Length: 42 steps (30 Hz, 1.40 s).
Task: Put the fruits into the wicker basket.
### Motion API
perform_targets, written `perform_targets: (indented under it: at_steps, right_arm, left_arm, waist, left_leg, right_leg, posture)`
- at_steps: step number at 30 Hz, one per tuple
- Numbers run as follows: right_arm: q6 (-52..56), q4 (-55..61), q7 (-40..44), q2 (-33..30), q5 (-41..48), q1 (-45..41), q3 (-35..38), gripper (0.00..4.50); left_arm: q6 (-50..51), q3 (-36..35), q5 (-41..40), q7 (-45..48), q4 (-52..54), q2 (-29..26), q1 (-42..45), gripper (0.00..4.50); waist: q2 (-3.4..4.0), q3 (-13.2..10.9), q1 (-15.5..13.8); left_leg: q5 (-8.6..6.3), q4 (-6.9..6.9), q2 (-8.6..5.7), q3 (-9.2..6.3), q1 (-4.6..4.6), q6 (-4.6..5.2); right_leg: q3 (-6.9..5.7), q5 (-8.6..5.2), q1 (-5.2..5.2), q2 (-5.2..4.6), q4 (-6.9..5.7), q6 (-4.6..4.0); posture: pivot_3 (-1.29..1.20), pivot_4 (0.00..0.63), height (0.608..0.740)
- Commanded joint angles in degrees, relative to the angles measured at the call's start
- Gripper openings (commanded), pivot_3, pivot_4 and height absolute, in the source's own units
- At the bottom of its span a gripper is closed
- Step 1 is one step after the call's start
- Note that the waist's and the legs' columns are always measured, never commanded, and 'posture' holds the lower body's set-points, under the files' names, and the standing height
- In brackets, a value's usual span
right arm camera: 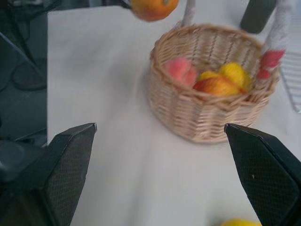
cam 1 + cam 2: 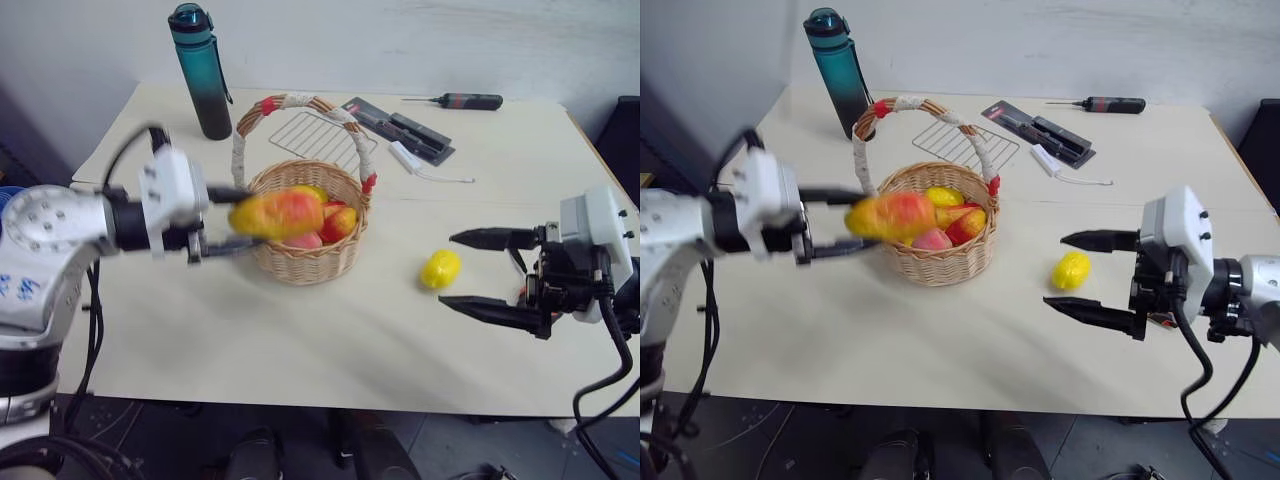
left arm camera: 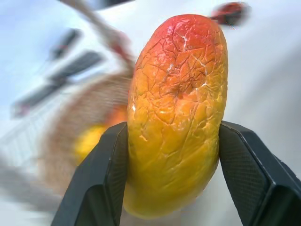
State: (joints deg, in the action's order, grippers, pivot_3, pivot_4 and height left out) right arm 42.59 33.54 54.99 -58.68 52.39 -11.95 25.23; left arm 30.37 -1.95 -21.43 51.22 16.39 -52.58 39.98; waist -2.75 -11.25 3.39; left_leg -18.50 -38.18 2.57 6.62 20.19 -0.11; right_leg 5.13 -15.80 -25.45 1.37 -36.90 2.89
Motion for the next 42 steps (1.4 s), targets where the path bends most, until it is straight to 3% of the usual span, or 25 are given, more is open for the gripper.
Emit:
perform_targets:
  at_steps: [1, 7, 14, 21, 25, 29, 34, 37, 42]
  right_arm:
    - [-2.81, -0.78, -3.04, 1.36, -2.99, -2.1, -1.37, 4.5]
    - [-3.61, -0.88, -3.63, 1.67, -4.22, -2.7, -3.44, 4.5]
    - [-2.4, -0.58, -3.95, 1.02, -4.1, 1.4, -0.84, 4.5]
    - [-3.61, -2.34, -1.83, 0.97, -9.34, 14.97, 8.23, 4.5]
    - [-10.57, -5.8, 0.41, 0.05, -18.89, 21.12, 7.23, 4.5]
    - [-8.67, -12.74, -5.31, 4.43, -20.02, 13.96, 0.35, 4.5]
    - [-5.58, -18.6, -9.98, 12.64, -20.34, 7.0, -7.52, 4.5]
    - [0.8, -23.35, -18.08, 18.64, -18.92, 0.62, -8.49, 4.5]
    - [8.57, -22.94, -22.48, 25.04, -12.93, -2.86, -6.71, 4.5]
  left_arm:
    - [-0.33, 7.67, 10.39, -4.82, -4.91, 1.69, 4.24, 2.47]
    - [1.09, 11.41, 14.76, -6.9, -7.96, 6.85, 5.62, 2.47]
    - [5.99, 5.5, 8.76, -4.27, -3.34, 7.69, 4.1, 4.49]
    - [13.11, -9.37, -8.54, 3.8, 4.25, 4.56, -1.97, 4.49]
    - [21.54, -17.0, -24.61, 9.33, 7.92, 1.88, -2.87, 4.49]
    - [19.72, -16.57, -27.64, 15.16, 12.34, -2.41, -7.91, 4.49]
    - [19.95, -16.22, -30.8, 12.49, 13.81, -1.85, -10.22, 4.49]
    - [18.57, -15.33, -30.18, 10.87, 12.91, -1.39, -9.16, 4.49]
    - [16.97, -14.7, -29.24, 10.08, 13.14, -2.34, -10.13, 4.49]
  waist:
    - [0.02, 0.01, 0.08]
    - [0.03, 0.01, 0.07]
    - [0.03, 0.02, -0.19]
    - [0.03, 0.01, -0.2]
    - [0.01, 0.02, -0.13]
    - [-0.03, 0.04, 1.04]
    - [-0.02, 0.03, 1.36]
    - [0.01, 0.02, 1.45]
    - [0.03, 0.02, 1.48]
  left_leg:
    - [0.0, 0.01, 0.0, 0.04, -0.01, 0.0]
    - [0.05, 0.07, 0.1, 0.14, 0.1, -0.11]
    - [0.08, 0.09, 0.15, 0.12, 0.15, -0.42]
    - [0.07, 0.08, 0.16, 0.09, 0.12, -0.46]
    - [0.08, -0.03, 0.13, 0.06, 0.09, -0.46]
    - [0.08, -0.03, 0.11, 0.16, -0.09, -0.44]
    - [0.29, 0.03, 0.1, -0.01, -0.12, -0.39]
    - [0.32, 0.11, 0.09, -0.05, -0.09, -0.41]
    - [0.43, 0.14, 0.11, -0.08, -0.07, -0.66]
  right_leg:
    - [0.04, 0.0, 0.0, 0.0, -0.01, 0.0]
    - [0.09, -0.01, -0.27, 0.06, -0.18, -0.03]
    - [0.03, -0.11, -0.33, 0.06, -0.19, -0.09]
    - [0.0, -0.13, -0.29, 0.05, -0.23, -0.07]
    - [-0.01, -0.13, -0.2, 0.05, -0.25, -0.06]
    - [0.07, -0.15, -0.01, 0.04, -0.19, -0.04]
    - [0.01, 0.02, -0.02, 0.11, -0.22, -0.3]
    - [-0.01, 0.0, -0.1, 0.12, -0.28, -0.34]
    - [-0.04, -0.04, -0.2, 0.13, -0.5, -0.4]
  posture:
    - [0.0, 0.15, 0.74]
    - [0.0, 0.15, 0.74]
    - [0.0, 0.15, 0.74]
    - [0.0, 0.15, 0.74]
    - [0.0, 0.15, 0.74]
    - [0.0, 0.15, 0.74]
    - [0.0, 0.15, 0.74]
    - [0.0, 0.15, 0.74]
    - [0.0, 0.15, 0.74]
